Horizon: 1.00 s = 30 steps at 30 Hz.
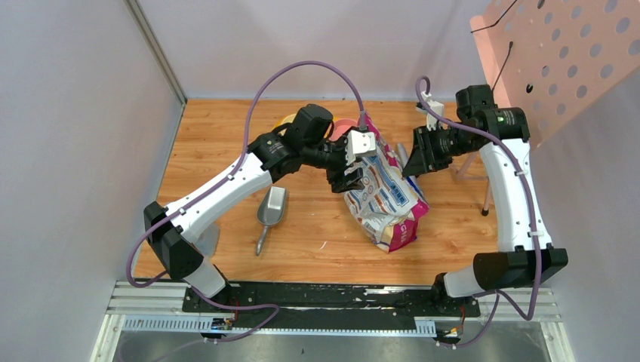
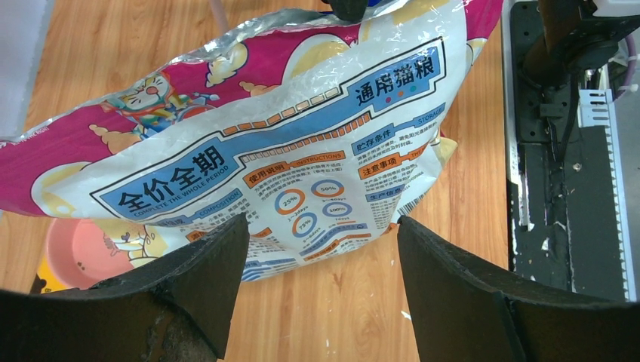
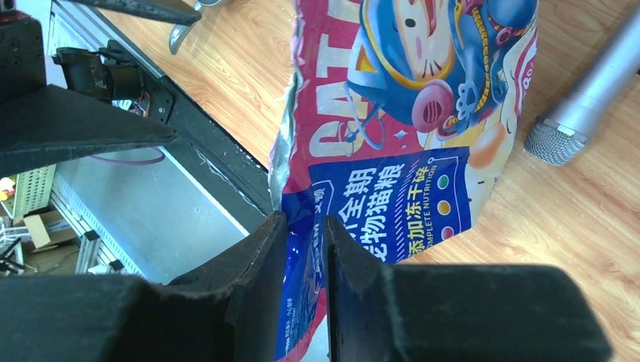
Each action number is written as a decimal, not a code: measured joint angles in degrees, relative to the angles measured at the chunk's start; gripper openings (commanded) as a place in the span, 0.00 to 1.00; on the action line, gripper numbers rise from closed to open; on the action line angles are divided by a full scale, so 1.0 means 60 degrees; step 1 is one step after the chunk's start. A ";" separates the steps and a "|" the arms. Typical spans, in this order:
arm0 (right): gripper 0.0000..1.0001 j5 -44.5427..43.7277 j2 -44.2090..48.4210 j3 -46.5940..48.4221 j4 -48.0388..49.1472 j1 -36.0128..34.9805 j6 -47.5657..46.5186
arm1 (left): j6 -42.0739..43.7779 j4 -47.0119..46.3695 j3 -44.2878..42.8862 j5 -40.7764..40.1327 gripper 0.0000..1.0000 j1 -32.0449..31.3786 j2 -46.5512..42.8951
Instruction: Serve the pet food
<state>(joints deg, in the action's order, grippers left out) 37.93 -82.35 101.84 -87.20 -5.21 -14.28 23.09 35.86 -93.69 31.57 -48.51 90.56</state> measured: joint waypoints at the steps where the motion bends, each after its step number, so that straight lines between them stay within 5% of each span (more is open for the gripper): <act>1: 0.24 -0.0055 -0.0066 0.0022 -0.0007 -0.0004 0.0058 | 0.0000 -0.0004 0.0000 -0.0011 0.80 -0.0004 0.0000; 13: 0.20 -0.1166 -0.0295 0.0514 0.0076 0.0000 0.0339 | 0.0000 -0.0047 0.0117 -0.0051 0.80 -0.0022 0.0000; 30: 0.21 -0.0455 -0.0623 0.0517 0.0120 -0.0430 0.0251 | 0.0007 -0.0080 0.0117 -0.0102 0.81 -0.0022 0.0000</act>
<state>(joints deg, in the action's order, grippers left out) 35.20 -86.08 104.95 -86.48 -7.79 -12.78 23.14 35.38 -92.99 30.96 -48.64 90.56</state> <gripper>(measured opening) 0.221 0.805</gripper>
